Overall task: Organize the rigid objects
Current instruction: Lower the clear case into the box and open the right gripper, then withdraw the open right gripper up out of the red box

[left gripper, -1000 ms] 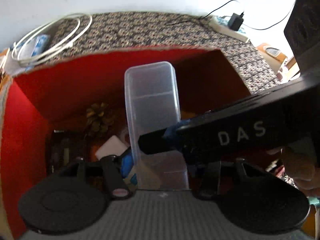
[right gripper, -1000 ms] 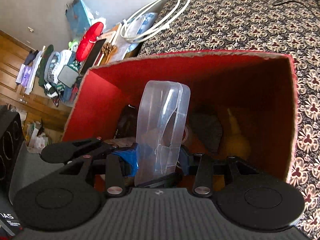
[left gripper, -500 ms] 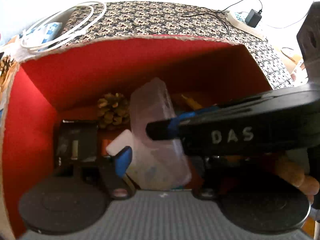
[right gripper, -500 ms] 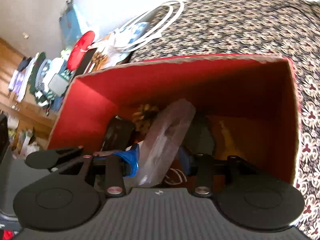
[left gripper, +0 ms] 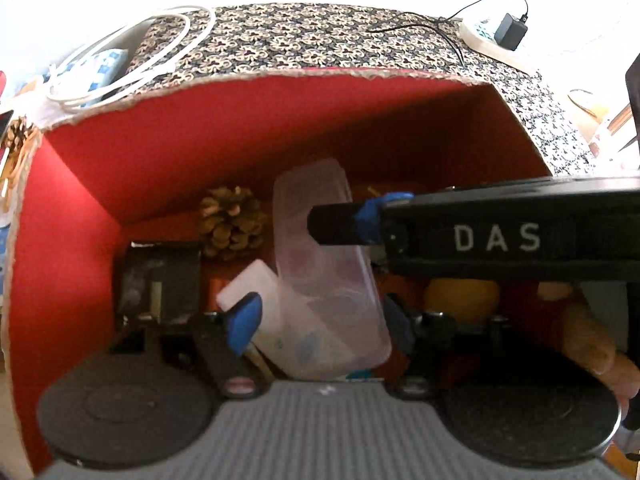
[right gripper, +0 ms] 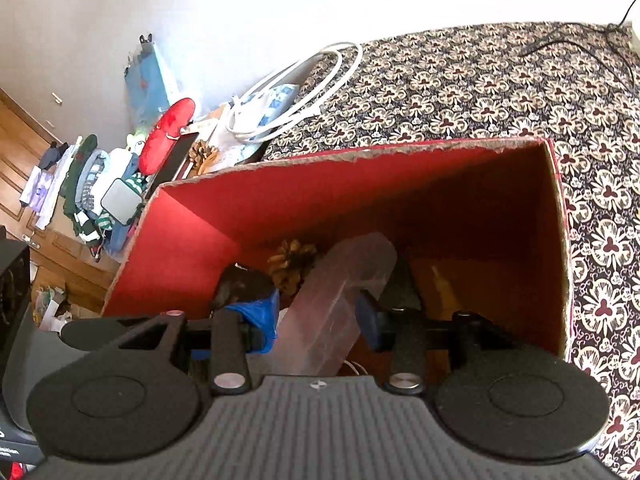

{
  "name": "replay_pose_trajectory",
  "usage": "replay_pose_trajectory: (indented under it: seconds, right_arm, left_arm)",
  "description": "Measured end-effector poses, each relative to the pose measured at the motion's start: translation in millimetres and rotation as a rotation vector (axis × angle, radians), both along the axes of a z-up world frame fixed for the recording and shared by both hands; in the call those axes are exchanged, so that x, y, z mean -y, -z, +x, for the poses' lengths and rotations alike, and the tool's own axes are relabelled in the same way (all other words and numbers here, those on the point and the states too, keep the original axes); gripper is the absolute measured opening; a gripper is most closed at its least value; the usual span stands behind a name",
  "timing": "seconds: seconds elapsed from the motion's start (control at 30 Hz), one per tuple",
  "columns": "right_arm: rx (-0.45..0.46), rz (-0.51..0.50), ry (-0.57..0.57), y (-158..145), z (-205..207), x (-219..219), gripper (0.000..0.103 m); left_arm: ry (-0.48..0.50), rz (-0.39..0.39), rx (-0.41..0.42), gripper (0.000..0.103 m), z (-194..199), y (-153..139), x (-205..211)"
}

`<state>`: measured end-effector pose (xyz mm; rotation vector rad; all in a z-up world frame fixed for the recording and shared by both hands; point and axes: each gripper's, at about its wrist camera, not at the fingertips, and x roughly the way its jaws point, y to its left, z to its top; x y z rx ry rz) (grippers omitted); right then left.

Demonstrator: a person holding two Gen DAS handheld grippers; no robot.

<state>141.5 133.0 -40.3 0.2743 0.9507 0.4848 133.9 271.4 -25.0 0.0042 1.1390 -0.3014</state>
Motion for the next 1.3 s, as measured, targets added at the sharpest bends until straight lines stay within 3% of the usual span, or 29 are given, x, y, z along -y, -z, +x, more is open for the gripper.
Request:
replay_pose_trajectory:
  seconds: [0.4,1.3]
  right_arm:
    - [0.081,-0.051,0.079,-4.2,-7.6,-0.1,0.026]
    - [0.112,-0.111,0.154,-6.0,-12.8,-1.3,0.026]
  left_arm:
    - [-0.037,0.061,0.074,0.067,-7.1,-3.7,4.6]
    - [-0.087,0.13,0.162,0.068,-14.9,-5.0,10.0]
